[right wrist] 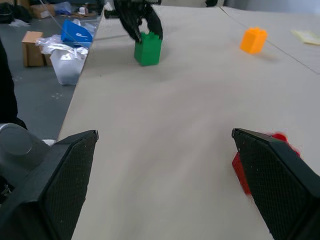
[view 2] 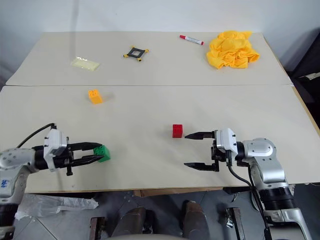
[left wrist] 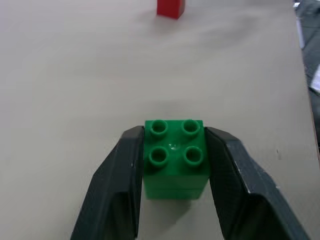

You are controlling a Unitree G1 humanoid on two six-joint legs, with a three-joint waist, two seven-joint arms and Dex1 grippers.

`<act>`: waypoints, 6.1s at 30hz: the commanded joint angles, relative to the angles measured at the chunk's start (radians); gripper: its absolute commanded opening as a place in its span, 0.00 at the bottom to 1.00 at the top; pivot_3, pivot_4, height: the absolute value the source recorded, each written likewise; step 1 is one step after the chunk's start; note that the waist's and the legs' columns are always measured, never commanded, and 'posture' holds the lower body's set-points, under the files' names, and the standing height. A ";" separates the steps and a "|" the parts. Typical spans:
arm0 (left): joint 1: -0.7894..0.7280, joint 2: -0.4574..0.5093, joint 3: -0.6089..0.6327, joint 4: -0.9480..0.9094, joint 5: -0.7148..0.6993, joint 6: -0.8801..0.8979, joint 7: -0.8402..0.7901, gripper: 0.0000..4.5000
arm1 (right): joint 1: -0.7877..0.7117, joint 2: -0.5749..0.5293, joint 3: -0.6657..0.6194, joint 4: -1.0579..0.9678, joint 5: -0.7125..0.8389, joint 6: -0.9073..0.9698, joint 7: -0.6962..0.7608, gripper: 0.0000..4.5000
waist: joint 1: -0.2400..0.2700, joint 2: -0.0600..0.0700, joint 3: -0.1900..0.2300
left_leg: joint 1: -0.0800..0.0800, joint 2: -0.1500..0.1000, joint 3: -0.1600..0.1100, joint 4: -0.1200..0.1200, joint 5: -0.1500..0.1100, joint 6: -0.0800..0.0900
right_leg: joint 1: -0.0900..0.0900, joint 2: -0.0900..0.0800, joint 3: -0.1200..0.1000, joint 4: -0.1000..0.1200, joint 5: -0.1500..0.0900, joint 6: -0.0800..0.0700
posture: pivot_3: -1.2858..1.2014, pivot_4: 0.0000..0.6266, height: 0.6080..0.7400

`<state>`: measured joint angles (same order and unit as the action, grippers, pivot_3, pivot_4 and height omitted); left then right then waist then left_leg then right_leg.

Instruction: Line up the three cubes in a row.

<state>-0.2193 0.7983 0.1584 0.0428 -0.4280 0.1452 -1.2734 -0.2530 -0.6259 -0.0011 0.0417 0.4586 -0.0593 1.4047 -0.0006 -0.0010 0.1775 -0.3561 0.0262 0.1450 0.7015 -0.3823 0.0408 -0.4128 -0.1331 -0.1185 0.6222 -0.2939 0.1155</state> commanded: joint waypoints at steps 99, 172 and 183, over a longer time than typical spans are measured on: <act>-0.533 -0.592 0.076 0.346 0.291 0.220 1.410 1.00 | -0.023 0.093 -0.108 -0.255 0.086 0.136 -0.396 1.00 | 0.017 -0.004 0.002 | -0.014 -0.012 -0.027 0.013 0.002 0.007 | 0.009 -0.010 -0.021 -0.002 0.002 0.006 | 0.52 0.24 1.00; -0.421 0.018 0.025 0.674 0.020 -0.286 -0.229 1.00 | 0.001 -0.048 -0.136 -0.002 0.073 0.069 -0.144 1.00 | -0.026 -0.003 0.003 | -0.016 -0.007 -0.023 0.012 0.001 0.005 | 0.004 -0.004 -0.017 0.000 0.000 0.005 | 0.52 0.24 1.00; -0.146 0.088 0.180 0.298 -0.033 -0.145 -0.058 1.00 | -0.176 -0.075 -0.123 0.170 0.080 0.005 0.064 1.00 | -0.020 -0.002 0.003 | -0.016 -0.008 -0.024 0.015 0.002 0.005 | 0.005 -0.008 -0.017 0.001 0.000 0.005 | 0.52 0.24 1.00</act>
<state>-0.3770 0.8781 0.2982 0.3880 -0.4320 -0.0154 -1.3624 -0.4156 -0.6970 -0.1124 0.2126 0.5269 -0.0434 1.4500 -0.0208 -0.0035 0.1808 -0.3716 0.0185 0.1206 0.7162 -0.3807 0.0458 -0.4080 -0.1414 -0.1354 0.6235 -0.2935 0.1205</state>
